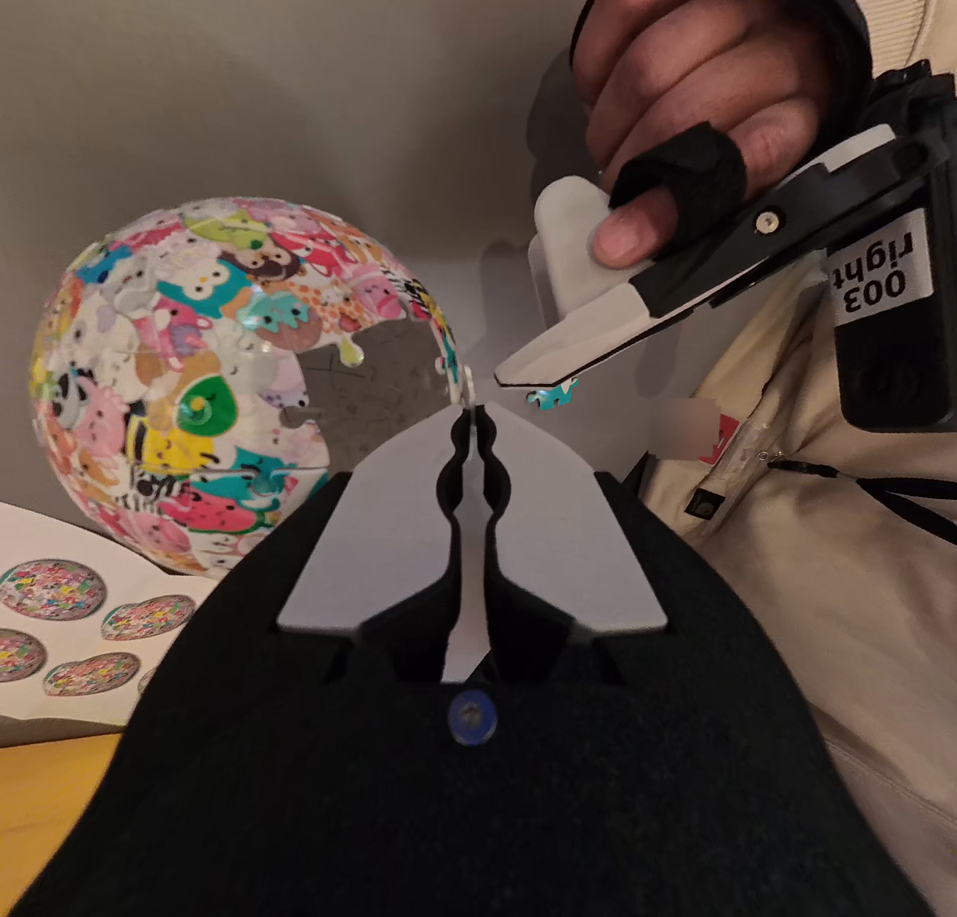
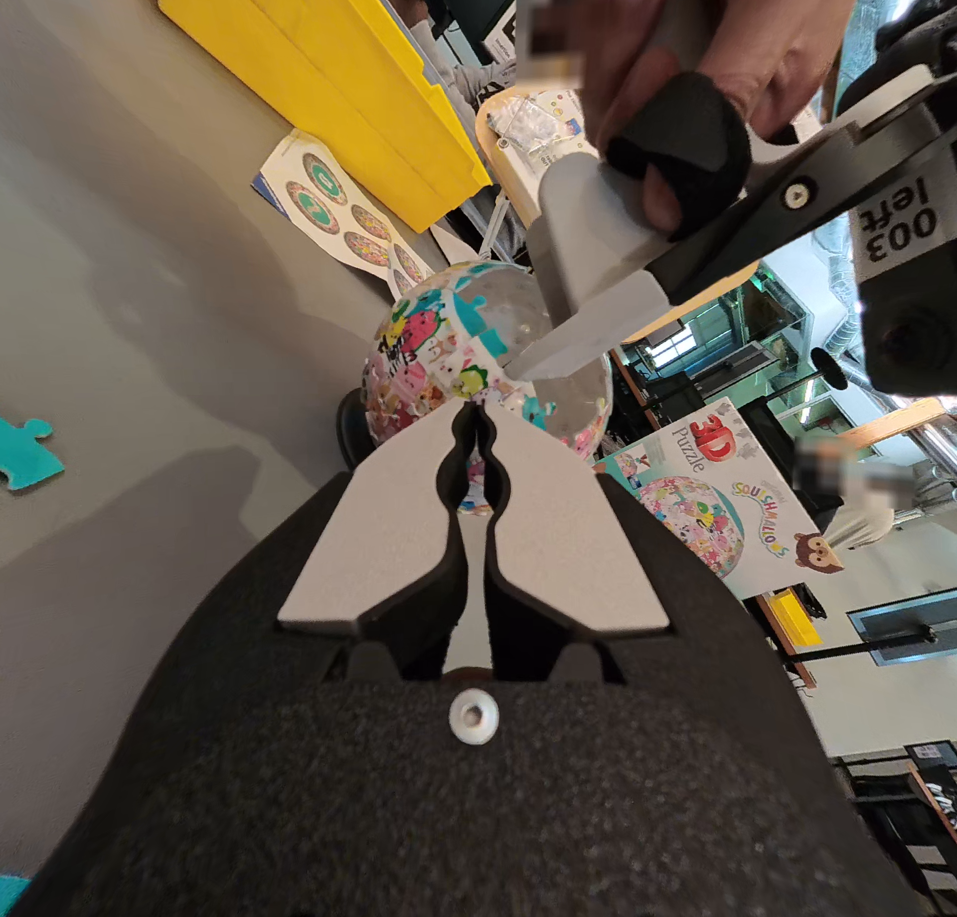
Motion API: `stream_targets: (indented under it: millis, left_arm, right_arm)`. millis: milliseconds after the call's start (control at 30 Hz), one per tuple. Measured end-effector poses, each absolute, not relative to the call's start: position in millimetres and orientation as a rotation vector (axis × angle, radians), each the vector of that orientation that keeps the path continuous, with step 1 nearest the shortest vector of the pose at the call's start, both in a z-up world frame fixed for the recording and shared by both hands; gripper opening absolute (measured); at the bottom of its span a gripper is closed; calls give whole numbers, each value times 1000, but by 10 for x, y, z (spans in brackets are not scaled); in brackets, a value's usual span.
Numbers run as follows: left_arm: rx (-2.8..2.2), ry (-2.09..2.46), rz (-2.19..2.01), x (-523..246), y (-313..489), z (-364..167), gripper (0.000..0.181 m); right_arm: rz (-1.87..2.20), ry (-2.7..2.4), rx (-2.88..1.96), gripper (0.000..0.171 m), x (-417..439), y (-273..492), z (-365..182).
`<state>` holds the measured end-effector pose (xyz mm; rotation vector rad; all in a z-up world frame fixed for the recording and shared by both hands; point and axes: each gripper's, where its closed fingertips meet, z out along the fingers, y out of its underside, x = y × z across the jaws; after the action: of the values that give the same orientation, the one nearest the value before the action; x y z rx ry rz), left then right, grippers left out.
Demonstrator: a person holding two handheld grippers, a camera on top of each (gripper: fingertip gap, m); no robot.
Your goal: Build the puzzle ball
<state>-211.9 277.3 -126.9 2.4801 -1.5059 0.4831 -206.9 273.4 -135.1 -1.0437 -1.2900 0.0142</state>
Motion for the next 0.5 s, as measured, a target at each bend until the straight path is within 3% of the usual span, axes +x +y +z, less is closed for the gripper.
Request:
stream_targets:
  millis: [500]
  left_arm:
    - [2453, -1476, 486, -2113, 2796, -1258, 2]
  right_arm:
    - [-26, -1320, -1045, 0, -2126, 2763, -1415]
